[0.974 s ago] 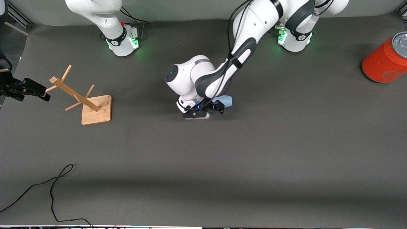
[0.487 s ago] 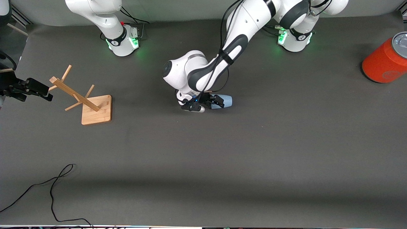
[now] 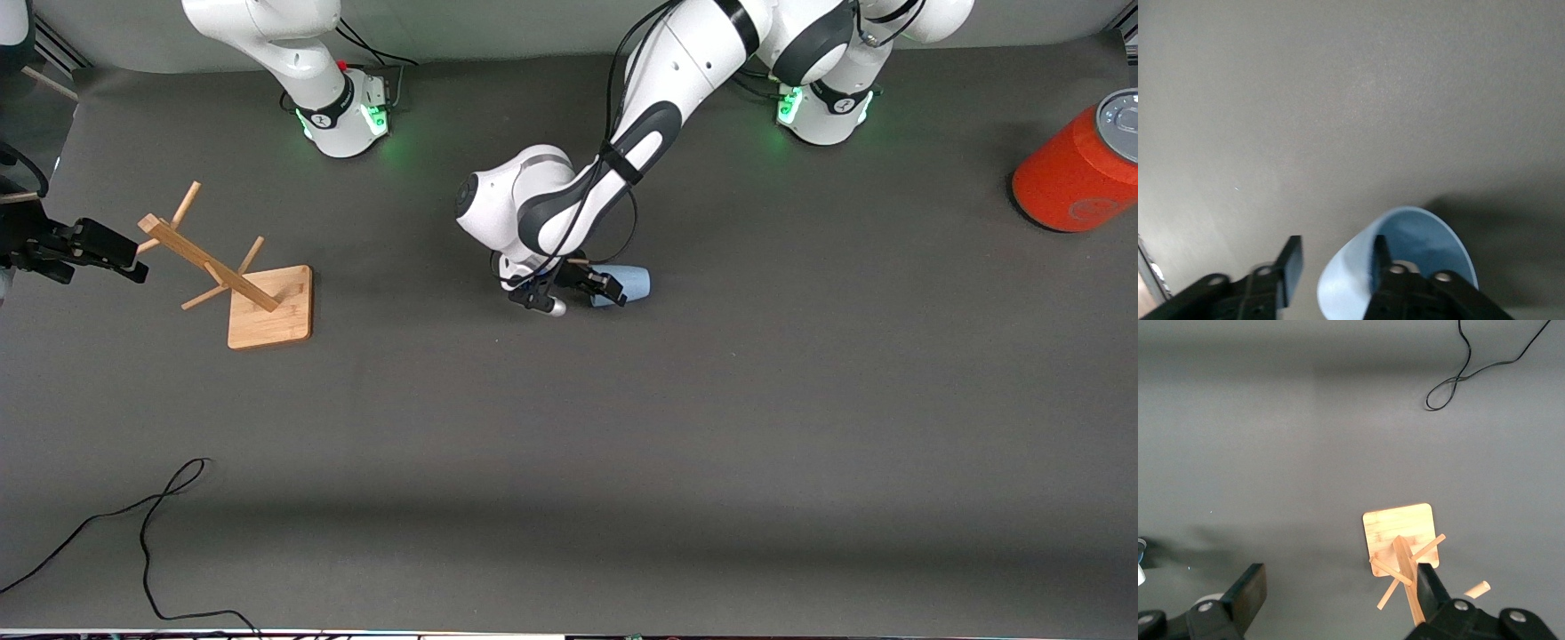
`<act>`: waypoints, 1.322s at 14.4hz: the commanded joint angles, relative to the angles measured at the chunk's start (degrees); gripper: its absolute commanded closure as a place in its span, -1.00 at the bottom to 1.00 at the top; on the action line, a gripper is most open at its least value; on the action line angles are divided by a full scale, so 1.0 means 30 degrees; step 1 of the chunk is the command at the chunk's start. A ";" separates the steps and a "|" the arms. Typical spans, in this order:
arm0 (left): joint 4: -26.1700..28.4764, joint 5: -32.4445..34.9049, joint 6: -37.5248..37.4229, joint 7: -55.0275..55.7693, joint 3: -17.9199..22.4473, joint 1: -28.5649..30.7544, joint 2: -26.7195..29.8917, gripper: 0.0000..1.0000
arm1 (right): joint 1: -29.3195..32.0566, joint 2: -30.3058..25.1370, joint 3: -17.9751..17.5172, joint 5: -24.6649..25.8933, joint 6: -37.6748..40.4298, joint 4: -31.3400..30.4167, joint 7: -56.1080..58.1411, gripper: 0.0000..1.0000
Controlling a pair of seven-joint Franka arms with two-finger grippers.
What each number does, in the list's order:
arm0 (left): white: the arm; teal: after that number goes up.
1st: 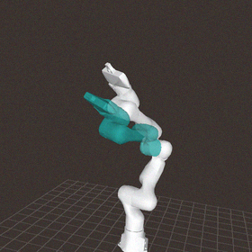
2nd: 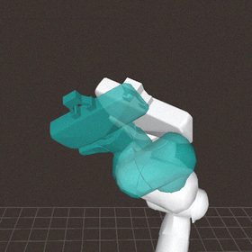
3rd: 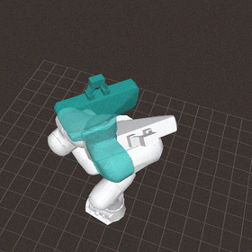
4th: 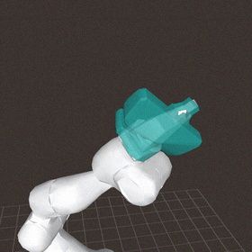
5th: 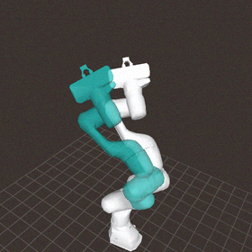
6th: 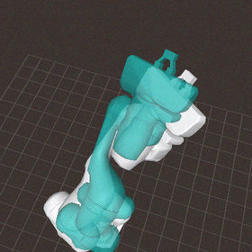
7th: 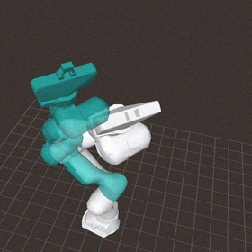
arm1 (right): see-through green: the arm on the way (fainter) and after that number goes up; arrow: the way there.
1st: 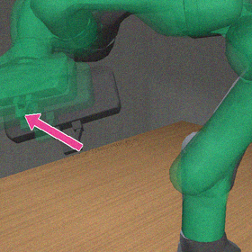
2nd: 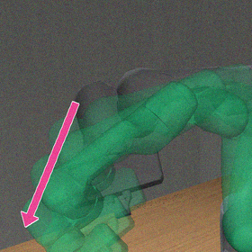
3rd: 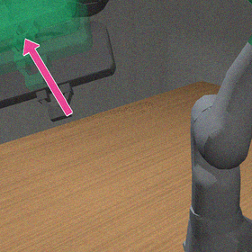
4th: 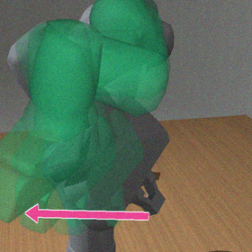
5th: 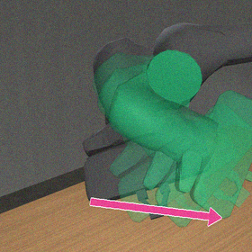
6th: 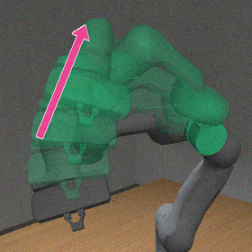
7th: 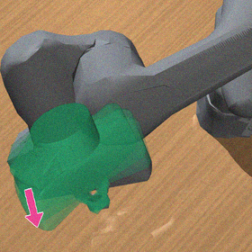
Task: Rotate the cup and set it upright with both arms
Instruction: 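Grasp the lying cup's rim with the left gripper, then lift and rotate the cup upright with the left gripper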
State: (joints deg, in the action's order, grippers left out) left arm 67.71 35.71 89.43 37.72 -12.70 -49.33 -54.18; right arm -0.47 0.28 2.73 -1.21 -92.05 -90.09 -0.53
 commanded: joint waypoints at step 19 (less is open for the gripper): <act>0.5652 -0.7566 0.2429 0.2454 0.0160 0.8673 1.2951 1.00 | -0.0253 -0.0268 0.0349 0.0198 0.0244 -0.0205 0.0176 -1.00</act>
State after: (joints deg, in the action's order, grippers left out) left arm 71.07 15.34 88.37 42.25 -11.81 -26.37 -23.48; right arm -0.60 0.23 3.21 -1.20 -91.85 -90.56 -0.46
